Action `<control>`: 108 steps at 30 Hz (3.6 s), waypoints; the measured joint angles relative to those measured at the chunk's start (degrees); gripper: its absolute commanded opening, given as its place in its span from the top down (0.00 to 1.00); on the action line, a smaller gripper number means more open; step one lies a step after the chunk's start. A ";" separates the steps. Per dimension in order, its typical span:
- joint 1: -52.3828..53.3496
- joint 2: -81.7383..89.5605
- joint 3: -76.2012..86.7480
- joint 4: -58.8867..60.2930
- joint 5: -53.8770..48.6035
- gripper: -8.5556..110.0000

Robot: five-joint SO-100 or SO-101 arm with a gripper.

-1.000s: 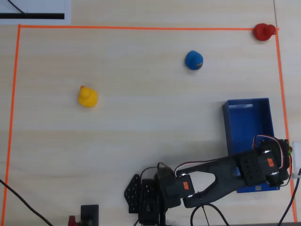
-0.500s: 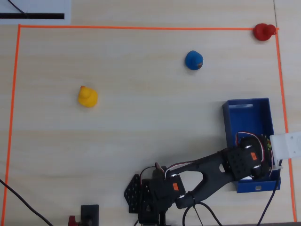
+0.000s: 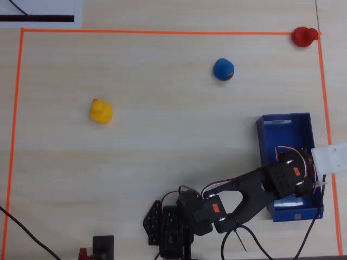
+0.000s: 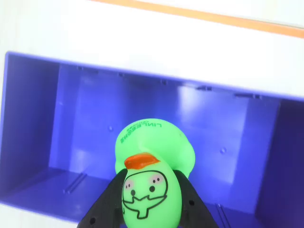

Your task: Grasp green duck and put it into box.

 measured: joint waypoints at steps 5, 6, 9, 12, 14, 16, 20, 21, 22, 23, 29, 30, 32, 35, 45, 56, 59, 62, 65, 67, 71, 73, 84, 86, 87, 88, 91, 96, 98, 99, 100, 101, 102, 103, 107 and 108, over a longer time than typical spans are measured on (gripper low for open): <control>-0.18 -3.96 -3.52 -0.18 0.00 0.83; -0.18 -4.48 -4.13 -0.18 0.00 0.82; -0.18 -5.71 -5.36 -0.18 -0.53 0.78; -0.53 -6.59 -5.71 -0.18 -2.02 0.78; -0.97 -7.21 -5.71 -0.18 -3.43 0.77; -1.32 -7.47 -5.71 -0.35 -4.13 0.77; -1.49 -7.47 -5.71 -0.88 -4.75 0.79; -1.58 -7.47 -5.80 -1.05 -4.92 0.80; -1.67 -7.47 -5.98 -1.05 -4.92 0.81; -1.93 -7.47 -6.42 -1.05 -5.01 0.82; -6.68 -2.72 -7.21 -2.46 -4.92 0.93; -8.53 -1.05 -7.73 -2.46 -4.92 0.93; -13.27 2.64 -9.32 -2.46 -4.48 0.93; -22.50 8.70 -10.90 -0.09 -3.52 0.93; -62.05 40.25 7.82 12.57 -3.43 0.93; -75.67 74.62 51.59 22.68 -4.31 0.93; -74.27 77.96 57.39 26.19 -4.39 0.93; -72.77 82.27 61.96 27.95 -5.45 0.93; -72.25 87.36 66.09 29.79 -6.06 0.93; -72.07 90.35 68.55 30.41 -6.50 0.93; -72.16 93.16 71.46 29.88 -7.47 0.93; -71.72 94.66 72.86 29.79 -8.09 0.93; -70.66 95.27 77.26 27.51 -8.35 0.93; -70.66 95.27 77.34 27.51 -8.35 0.93; -70.66 95.27 77.34 27.51 -8.35 0.93; -70.66 95.27 77.34 27.51 -8.35 0.93; -70.66 95.27 77.43 27.51 -8.35 0.93; -70.66 95.27 77.43 27.51 -8.35 0.92; -70.66 95.27 77.43 27.51 -8.35 0.92; -70.66 95.27 77.43 27.51 -8.35 0.92; -70.66 95.27 77.43 27.51 -8.35 0.92; -70.66 95.27 77.43 27.51 -8.35 0.92; -70.66 95.27 77.43 27.51 -8.35 0.92; -70.66 95.27 77.43 27.51 -8.35 0.92; -70.66 95.27 77.43 27.51 -8.35 0.92; -70.66 95.27 77.43 27.51 -8.35 0.92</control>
